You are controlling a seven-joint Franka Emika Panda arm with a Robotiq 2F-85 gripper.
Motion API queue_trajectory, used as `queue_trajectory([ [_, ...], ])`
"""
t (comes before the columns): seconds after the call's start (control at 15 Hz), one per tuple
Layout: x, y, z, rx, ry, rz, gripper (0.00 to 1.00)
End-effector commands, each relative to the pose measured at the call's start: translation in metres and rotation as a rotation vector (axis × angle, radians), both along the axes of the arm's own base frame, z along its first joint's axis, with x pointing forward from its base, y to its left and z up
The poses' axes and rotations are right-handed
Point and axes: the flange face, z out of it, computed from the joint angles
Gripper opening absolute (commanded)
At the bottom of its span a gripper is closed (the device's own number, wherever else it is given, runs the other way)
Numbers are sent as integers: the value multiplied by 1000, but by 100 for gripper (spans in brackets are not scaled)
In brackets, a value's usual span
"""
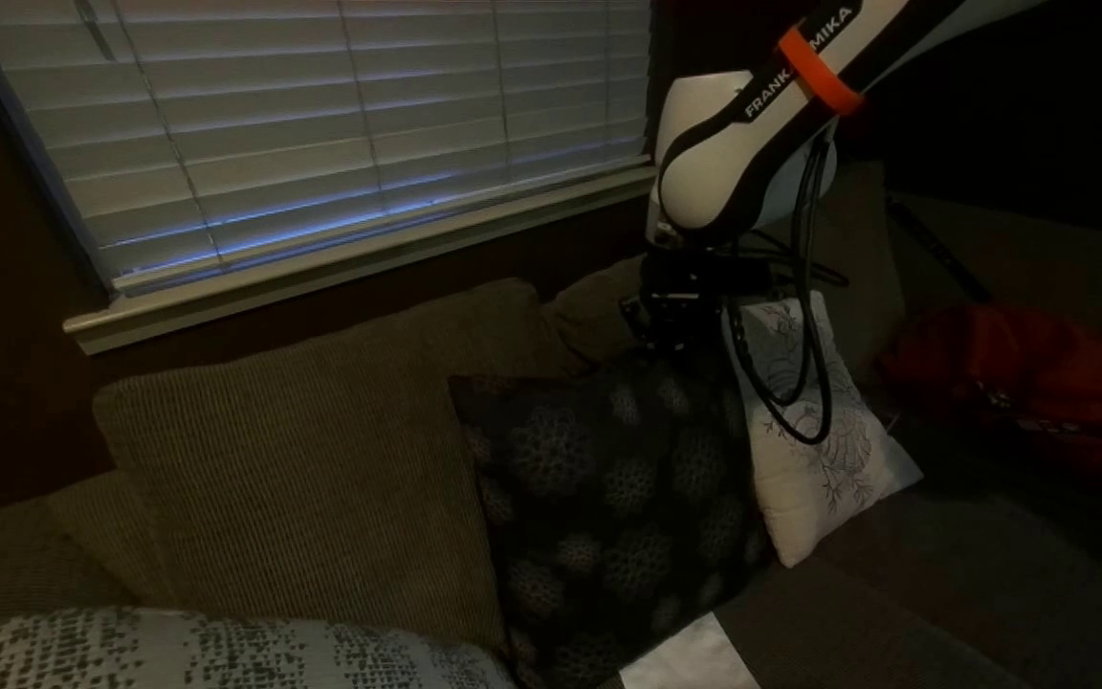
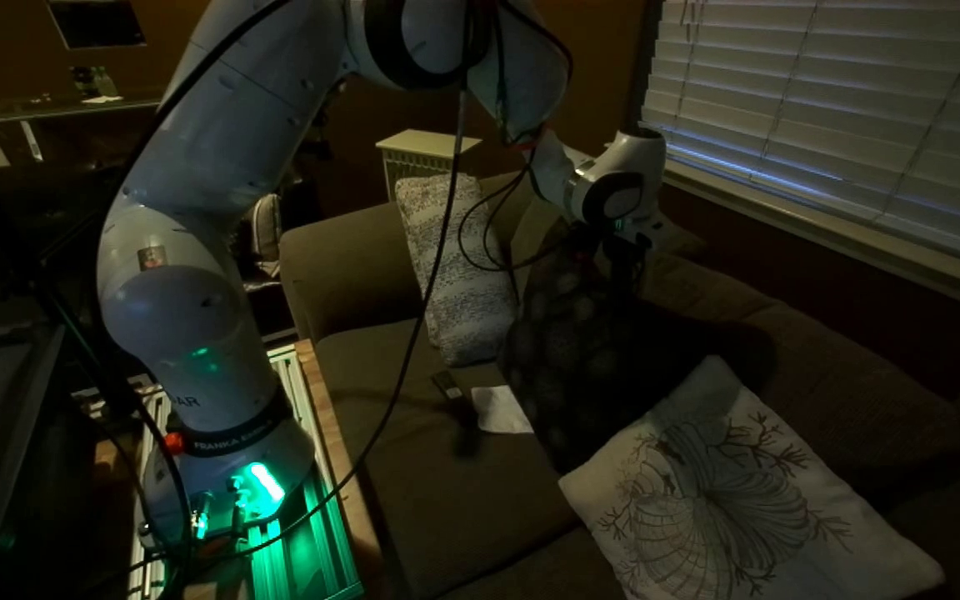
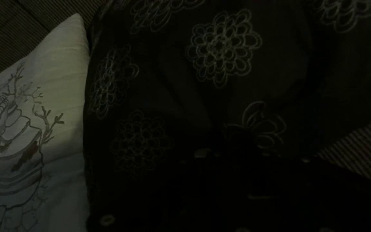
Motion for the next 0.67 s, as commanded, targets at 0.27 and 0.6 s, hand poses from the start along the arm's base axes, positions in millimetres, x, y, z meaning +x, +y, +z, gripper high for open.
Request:
queue_trajectory([
  [0.27,0,5,12,63,16,5,1],
  [0.6,-24,25,52,122,44,89,1],
])
